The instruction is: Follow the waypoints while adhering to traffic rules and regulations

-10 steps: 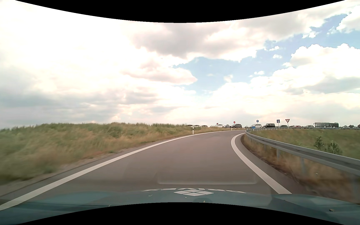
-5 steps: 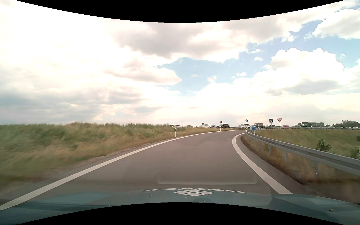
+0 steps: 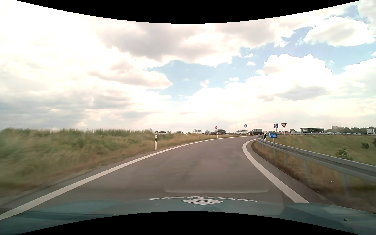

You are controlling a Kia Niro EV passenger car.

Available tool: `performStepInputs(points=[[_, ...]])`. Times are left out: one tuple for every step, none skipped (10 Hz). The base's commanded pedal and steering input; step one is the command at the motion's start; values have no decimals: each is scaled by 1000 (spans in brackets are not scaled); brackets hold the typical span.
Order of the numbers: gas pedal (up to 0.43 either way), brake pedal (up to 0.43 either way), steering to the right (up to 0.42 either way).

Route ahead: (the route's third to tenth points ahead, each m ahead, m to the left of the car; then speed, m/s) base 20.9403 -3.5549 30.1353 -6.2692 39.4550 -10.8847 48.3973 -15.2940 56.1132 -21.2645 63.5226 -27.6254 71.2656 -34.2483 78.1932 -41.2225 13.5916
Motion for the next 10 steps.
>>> performStepInputs(points=[[157,0,65],[169,0,66],[169,0,68],[169,0,69],[169,0,70],[177,0,70],[189,0,69],[197,0,68],[197,0,68],[197,0,68]])
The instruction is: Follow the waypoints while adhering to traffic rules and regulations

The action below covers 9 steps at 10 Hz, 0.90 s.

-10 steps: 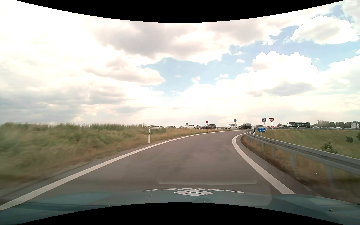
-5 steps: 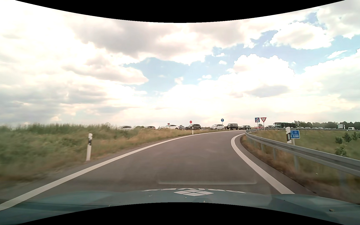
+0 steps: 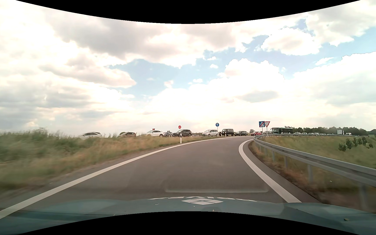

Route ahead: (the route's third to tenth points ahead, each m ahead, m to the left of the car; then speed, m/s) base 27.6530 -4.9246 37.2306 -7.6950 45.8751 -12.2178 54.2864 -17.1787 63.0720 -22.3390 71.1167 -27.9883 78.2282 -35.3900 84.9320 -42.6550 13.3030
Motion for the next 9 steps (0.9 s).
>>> performStepInputs(points=[[197,0,67],[197,0,65],[197,0,65],[197,0,65],[177,0,64],[150,0,64],[138,0,63],[138,0,61],[157,0,59]])
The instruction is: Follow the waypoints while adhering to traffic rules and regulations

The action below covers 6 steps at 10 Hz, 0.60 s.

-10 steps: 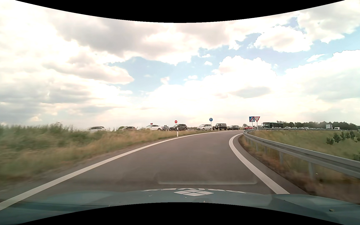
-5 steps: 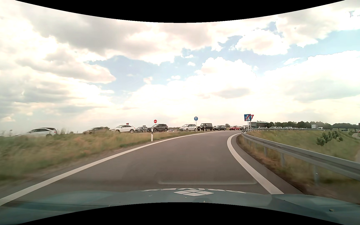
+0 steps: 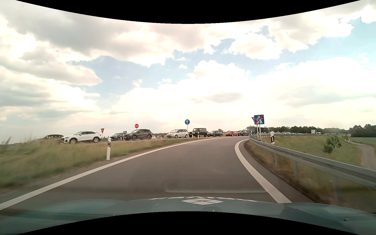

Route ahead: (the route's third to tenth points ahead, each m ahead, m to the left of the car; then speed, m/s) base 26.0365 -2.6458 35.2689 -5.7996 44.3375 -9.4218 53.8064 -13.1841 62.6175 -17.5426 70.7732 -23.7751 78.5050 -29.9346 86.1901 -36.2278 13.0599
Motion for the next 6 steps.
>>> performStepInputs(points=[[169,0,58],[177,0,57],[197,0,56],[209,0,55],[209,0,55],[209,0,56]])
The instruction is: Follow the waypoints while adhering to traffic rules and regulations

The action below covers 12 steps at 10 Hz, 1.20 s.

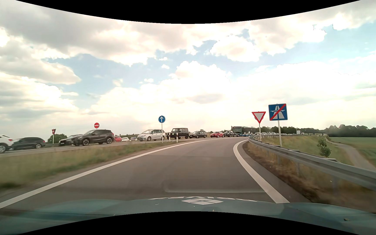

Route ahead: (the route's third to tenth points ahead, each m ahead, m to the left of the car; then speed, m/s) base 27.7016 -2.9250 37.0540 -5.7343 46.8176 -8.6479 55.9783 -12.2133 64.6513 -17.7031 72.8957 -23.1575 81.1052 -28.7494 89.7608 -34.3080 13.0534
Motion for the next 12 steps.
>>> performStepInputs(points=[[197,0,55],[197,0,56],[197,0,57],[197,0,58],[189,0,60],[189,0,61],[189,0,61],[189,0,60],[197,0,60],[197,0,61],[197,0,61],[197,0,60]])
